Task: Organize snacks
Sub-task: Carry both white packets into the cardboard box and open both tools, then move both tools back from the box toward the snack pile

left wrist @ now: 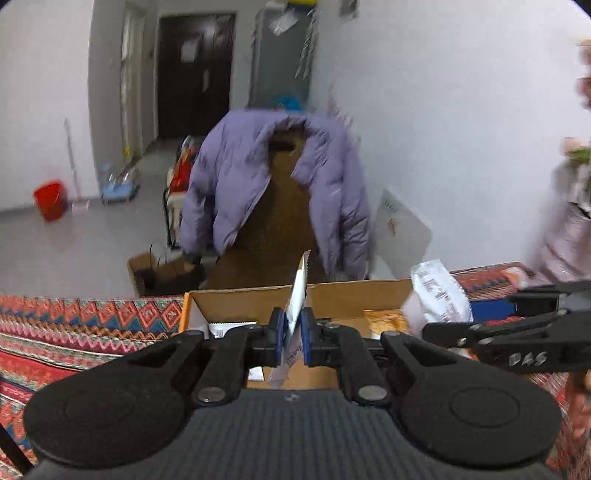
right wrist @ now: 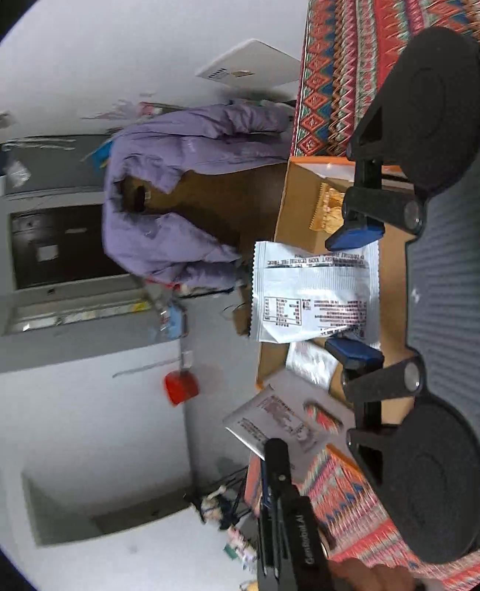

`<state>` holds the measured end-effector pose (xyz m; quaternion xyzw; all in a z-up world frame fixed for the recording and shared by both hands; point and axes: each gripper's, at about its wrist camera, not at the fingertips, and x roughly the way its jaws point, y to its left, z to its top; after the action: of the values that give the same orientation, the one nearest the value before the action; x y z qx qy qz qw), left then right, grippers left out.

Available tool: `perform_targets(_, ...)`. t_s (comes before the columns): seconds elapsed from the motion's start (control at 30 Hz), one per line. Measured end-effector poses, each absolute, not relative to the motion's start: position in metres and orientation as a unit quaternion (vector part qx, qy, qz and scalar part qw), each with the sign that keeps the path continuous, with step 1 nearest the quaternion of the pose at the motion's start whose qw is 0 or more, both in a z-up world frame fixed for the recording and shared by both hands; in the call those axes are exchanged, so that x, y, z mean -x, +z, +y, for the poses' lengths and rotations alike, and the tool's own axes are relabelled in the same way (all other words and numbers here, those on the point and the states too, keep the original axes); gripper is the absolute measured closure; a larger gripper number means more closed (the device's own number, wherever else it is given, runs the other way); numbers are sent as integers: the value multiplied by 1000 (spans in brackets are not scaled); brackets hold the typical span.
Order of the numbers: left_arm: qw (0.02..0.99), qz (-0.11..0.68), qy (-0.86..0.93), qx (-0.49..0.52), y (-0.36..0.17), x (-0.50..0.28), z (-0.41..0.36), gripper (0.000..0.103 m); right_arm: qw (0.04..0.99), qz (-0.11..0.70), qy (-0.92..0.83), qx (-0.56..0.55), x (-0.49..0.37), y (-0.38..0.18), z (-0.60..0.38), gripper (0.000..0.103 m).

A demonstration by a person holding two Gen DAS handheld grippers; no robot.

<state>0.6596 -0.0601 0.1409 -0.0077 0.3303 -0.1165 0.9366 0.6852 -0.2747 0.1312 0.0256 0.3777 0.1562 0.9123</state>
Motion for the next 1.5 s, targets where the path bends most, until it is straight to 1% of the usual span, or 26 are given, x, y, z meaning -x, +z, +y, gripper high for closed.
perform_targets(0.17,920,381,-91,29,97,-724,-70,93,888,442,123,-23,-754,76,-256,52)
perform_targets(0.33,901,424,-78,54,55,-757,-78,92,875,474,98,-16,-781,33,-241,51)
perform_targets(0.4,899,425,-73,71,50,-759,-75,88,873,479,90,-14,-783,25,-238,50)
perform_targets(0.43,899,426,-77,71,49,-758,-73,86,873,479,85,-14,-784,23,-240,47)
perform_targets(0.47,899,424,-82,68,49,-760,-73,79,874,479,82,-16,-783,24,-239,42)
perform_targets(0.5,901,420,-87,63,52,-758,-71,74,875,476,83,-17,-779,25,-241,41)
perform_targets(0.53,906,411,-86,56,58,-755,-70,66,878,471,84,-17,-776,29,-241,39)
perform_targets(0.57,912,399,-84,49,64,-750,-66,62,880,468,85,-18,-772,33,-243,36)
perform_targets(0.6,916,391,-83,45,69,-747,-64,61,881,464,85,-18,-773,38,-247,33)
perform_targets(0.63,918,386,-81,42,77,-742,-60,58,883,461,85,-18,-768,44,-248,32)
perform_targets(0.73,919,384,-77,35,99,-729,-50,58,890,448,80,-18,-754,67,-255,31)
perform_targets(0.8,922,379,-75,23,115,-714,-44,55,895,440,74,-21,-741,85,-262,28)
perform_targets(0.9,925,370,-80,17,140,-691,-35,49,901,429,70,-17,-723,113,-270,24)
perform_targets(1.0,927,363,-89,16,165,-661,-27,40,908,414,68,-18,-695,142,-278,20)
perform_targets(1.07,928,362,-92,8,179,-638,-24,20,911,406,64,-17,-673,162,-284,17)
perform_targets(1.1,928,362,-90,4,185,-626,-23,19,913,402,62,-16,-662,170,-285,15)
perform_targets(1.23,937,335,-95,-22,204,-563,-19,19,924,376,74,-1,-605,194,-288,14)
perform_targets(1.33,946,308,-96,-30,214,-515,-15,14,934,349,74,15,-557,207,-291,12)
perform_targets(1.43,952,287,-101,-24,219,-469,-10,7,945,312,87,30,-504,214,-293,5)
perform_targets(1.5,956,272,-105,-31,215,-433,-8,7,951,294,92,35,-471,214,-295,3)
